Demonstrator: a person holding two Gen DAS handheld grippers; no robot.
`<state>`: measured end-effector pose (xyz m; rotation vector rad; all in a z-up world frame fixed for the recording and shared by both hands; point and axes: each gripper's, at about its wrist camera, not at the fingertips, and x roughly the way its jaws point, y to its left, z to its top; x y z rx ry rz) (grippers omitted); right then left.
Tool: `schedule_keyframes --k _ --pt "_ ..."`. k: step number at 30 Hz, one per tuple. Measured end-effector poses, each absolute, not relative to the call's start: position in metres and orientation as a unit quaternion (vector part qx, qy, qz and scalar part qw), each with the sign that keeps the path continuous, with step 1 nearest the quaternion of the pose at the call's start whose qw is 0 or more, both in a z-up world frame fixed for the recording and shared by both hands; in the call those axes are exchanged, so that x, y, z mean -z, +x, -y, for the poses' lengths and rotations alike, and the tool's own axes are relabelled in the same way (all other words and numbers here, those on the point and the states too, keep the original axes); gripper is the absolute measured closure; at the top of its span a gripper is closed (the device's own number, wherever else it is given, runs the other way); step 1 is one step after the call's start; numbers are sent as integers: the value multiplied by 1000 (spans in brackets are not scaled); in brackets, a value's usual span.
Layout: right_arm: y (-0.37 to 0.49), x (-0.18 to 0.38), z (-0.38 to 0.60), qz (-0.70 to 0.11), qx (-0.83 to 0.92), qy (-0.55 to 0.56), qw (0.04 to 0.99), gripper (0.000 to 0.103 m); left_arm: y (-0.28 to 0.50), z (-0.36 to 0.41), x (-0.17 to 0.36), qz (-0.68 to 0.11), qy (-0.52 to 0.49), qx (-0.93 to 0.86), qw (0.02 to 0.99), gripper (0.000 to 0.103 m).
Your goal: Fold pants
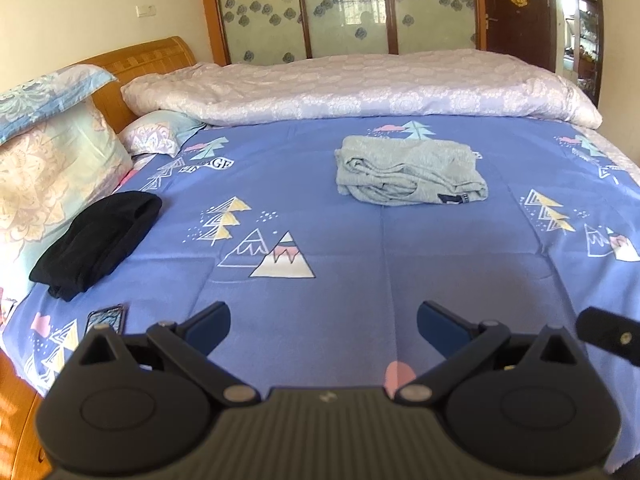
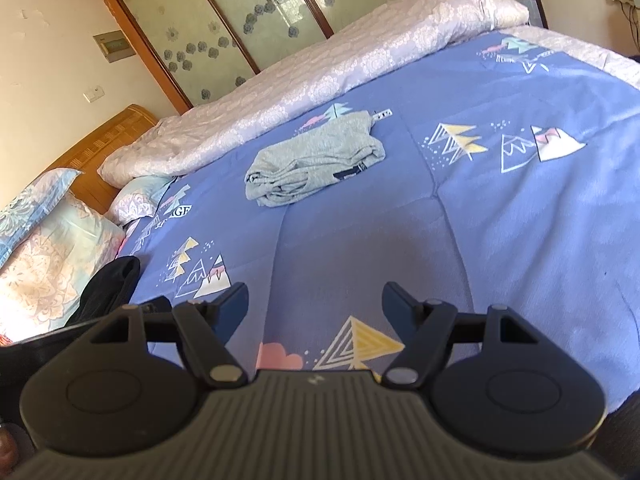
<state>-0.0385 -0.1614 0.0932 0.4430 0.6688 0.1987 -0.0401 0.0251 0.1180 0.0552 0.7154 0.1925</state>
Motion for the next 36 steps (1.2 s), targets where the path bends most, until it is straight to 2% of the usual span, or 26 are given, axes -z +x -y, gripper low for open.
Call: schedule_keyframes --k 9,27,36 --pt "-38 -91 157 -330 -99 209 915 27 -44 -23 -117 -336 68 -125 931 0" --pt "-39 -90 150 -332 -96 211 914 27 -42 -36 -109 -358 54 -131 923 0" --pt "-39 -86 149 -340 -95 215 911 27 -43 -38 -112 -337 76 -154 926 0"
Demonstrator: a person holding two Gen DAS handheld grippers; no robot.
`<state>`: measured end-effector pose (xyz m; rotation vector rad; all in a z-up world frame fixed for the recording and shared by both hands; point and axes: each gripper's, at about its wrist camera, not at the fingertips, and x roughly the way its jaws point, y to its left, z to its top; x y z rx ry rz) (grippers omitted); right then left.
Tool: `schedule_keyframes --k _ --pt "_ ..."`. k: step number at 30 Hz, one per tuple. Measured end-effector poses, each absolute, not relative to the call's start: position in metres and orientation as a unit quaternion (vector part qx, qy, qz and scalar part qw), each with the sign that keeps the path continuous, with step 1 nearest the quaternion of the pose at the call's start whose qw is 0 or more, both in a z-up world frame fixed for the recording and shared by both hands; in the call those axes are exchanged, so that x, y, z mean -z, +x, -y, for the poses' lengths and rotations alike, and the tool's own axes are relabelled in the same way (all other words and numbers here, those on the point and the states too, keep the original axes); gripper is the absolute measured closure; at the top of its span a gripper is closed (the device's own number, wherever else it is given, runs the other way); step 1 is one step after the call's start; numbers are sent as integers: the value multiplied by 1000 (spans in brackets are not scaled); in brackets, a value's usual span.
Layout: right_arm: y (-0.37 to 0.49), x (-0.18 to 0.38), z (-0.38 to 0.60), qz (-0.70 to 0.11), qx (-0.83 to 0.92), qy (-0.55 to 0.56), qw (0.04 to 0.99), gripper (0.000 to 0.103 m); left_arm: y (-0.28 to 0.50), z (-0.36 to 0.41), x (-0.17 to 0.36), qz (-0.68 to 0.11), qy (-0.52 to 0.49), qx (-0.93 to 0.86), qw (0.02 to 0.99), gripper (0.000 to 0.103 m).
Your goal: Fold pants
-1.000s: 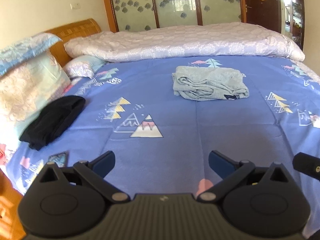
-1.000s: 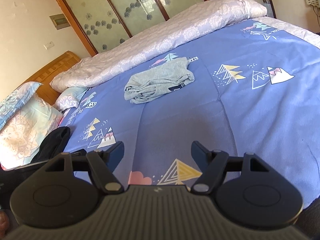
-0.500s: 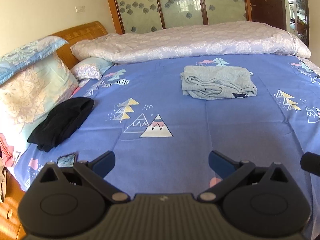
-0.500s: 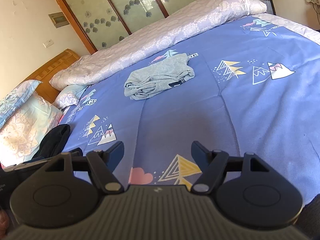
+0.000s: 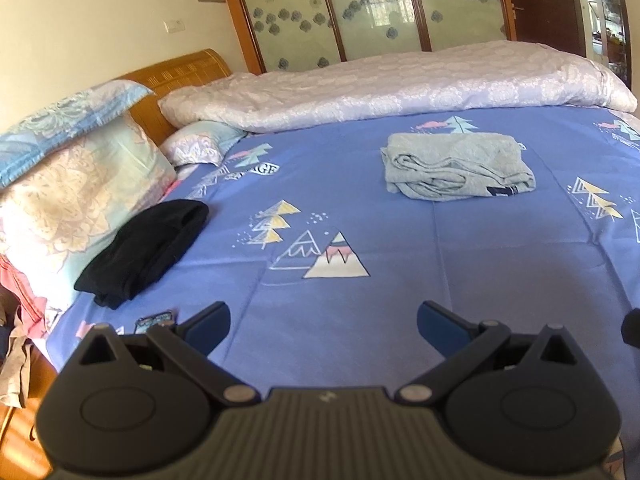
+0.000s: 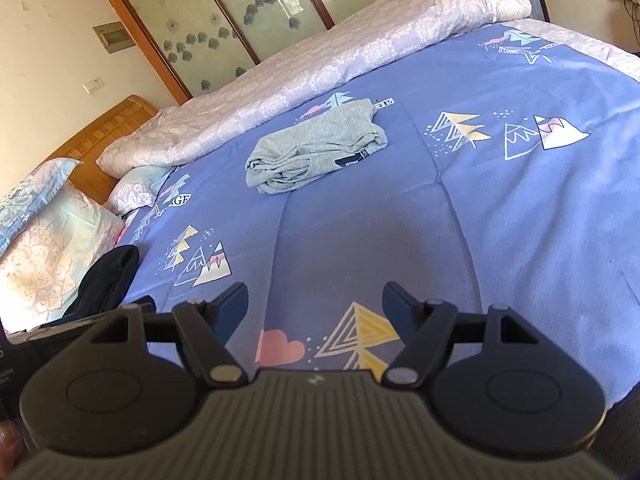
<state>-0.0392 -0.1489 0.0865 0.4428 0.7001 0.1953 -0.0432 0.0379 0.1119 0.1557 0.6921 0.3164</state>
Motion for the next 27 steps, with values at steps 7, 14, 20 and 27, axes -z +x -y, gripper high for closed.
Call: schedule_keyframes --k 7,14,20,27 --pt "-39 -86 147 -342 -95 213 910 27 -45 -35 -115 -322 91 -154 930 0" --pt "-39 -87 146 -341 -93 213 911 27 -46 -35 -117 -320 90 -145 932 0" --pt "-39 -88 148 -339 -96 211 912 27 -46 -36 -118 -332 78 -134 931 0" --pt "-40 -89 148 -337 -94 214 912 27 -45 -36 -117 -350 61 -116 927 0"
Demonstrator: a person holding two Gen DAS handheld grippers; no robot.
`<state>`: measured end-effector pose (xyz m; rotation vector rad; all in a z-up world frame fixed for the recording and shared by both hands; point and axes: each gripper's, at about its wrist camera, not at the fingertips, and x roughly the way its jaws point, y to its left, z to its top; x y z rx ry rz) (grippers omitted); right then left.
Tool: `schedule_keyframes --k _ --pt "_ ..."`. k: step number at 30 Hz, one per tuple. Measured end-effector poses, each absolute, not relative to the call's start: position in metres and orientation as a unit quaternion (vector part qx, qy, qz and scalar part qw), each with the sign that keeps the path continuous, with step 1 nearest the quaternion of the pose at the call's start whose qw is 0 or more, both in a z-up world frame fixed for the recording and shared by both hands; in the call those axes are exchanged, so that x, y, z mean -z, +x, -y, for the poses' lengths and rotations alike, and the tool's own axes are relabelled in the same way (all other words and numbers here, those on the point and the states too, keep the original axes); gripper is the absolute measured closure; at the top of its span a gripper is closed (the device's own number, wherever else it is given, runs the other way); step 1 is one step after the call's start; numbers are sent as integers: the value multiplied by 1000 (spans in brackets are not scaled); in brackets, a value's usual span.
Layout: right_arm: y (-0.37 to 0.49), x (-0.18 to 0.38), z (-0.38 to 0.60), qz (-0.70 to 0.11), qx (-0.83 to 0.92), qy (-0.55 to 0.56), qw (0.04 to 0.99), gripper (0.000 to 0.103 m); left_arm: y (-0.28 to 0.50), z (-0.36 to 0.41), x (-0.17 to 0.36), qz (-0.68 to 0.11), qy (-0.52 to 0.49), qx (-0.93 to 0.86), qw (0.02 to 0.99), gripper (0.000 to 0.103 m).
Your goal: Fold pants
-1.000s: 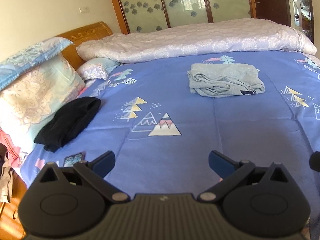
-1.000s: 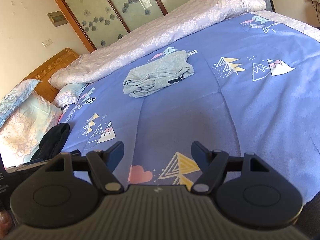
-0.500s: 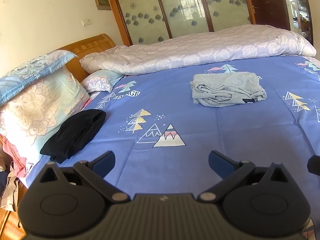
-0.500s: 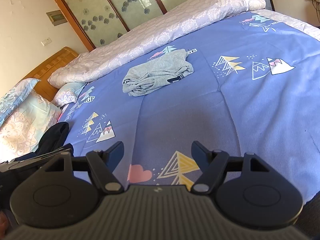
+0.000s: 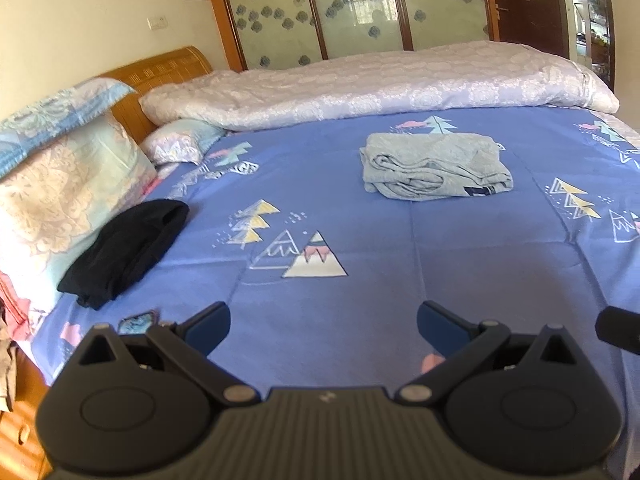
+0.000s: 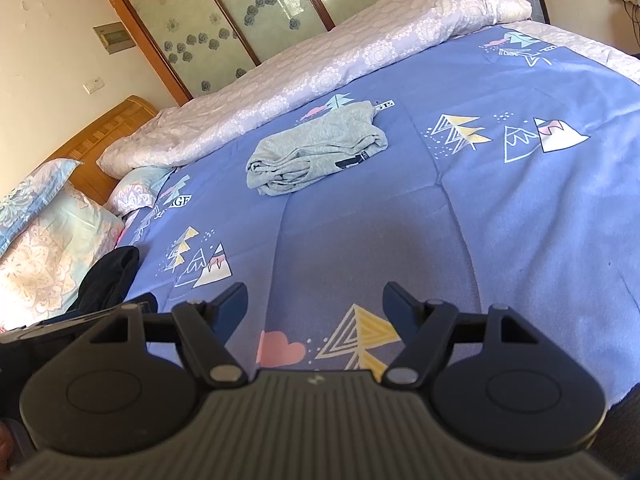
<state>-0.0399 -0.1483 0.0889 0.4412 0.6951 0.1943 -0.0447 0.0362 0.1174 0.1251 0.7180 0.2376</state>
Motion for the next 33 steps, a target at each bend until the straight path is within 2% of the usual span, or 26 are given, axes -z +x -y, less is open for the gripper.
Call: schedule_keyframes --k 33 --pt "-39 -85 148 -339 -92 221 910 26 -40 -27 -100 -405 32 -88 909 0"
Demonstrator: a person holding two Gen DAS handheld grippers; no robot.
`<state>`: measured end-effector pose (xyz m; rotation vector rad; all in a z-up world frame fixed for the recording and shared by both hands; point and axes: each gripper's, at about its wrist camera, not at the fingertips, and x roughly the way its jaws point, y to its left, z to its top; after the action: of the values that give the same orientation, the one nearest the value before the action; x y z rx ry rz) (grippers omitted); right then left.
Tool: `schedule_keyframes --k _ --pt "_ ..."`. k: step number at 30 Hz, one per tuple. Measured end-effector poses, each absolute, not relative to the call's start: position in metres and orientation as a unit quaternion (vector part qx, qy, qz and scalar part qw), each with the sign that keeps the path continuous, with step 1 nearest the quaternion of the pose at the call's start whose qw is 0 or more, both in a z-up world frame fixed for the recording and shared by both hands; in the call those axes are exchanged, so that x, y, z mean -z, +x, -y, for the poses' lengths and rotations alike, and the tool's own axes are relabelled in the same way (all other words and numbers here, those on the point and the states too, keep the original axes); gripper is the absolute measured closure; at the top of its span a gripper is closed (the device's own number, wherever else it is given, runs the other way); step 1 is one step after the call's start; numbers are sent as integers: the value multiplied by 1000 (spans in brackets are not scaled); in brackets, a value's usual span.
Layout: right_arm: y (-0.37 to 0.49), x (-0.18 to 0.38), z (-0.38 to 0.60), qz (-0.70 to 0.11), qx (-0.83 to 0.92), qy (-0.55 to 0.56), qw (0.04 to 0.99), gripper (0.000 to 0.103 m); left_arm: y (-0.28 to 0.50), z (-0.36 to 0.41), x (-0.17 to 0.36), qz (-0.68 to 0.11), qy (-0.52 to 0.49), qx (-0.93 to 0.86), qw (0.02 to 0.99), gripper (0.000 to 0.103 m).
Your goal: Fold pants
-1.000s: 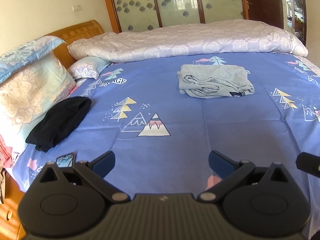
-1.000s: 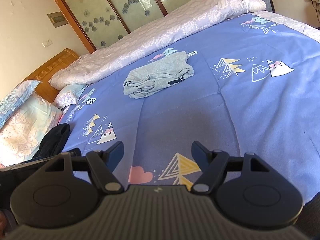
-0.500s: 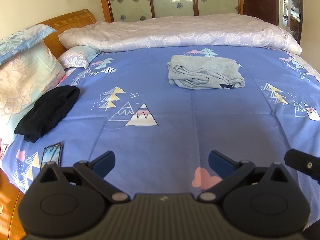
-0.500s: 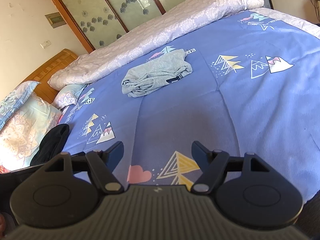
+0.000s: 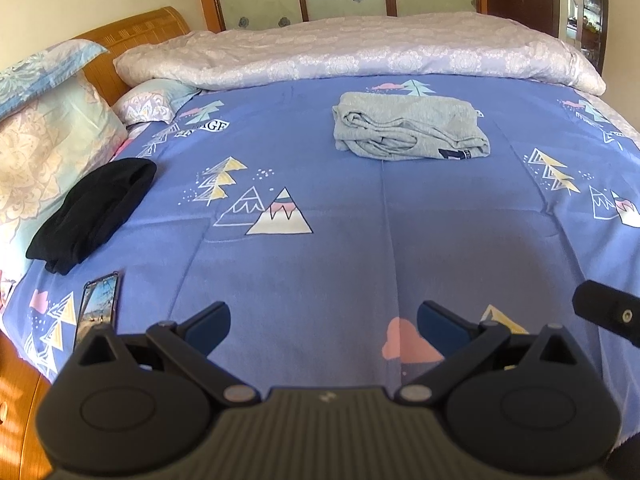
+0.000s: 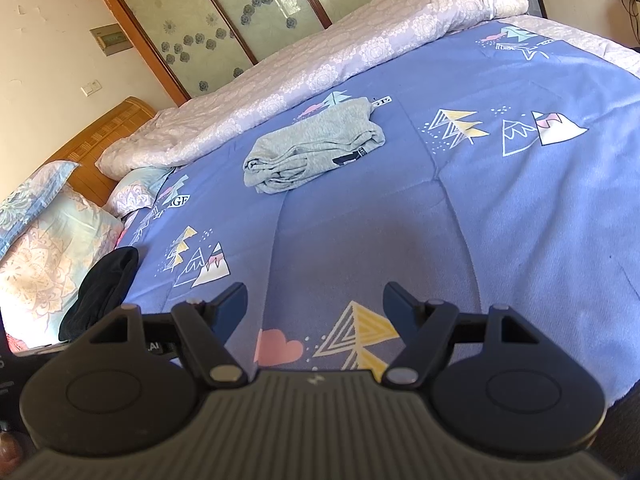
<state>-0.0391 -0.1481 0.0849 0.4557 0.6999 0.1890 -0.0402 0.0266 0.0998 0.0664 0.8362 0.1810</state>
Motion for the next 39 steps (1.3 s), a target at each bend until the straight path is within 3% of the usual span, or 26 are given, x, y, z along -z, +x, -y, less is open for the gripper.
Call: schedule_keyframes --k 39 --pt "-38 -79 148 -353 -96 222 904 26 -34 -24 -69 -464 37 -78 882 0"
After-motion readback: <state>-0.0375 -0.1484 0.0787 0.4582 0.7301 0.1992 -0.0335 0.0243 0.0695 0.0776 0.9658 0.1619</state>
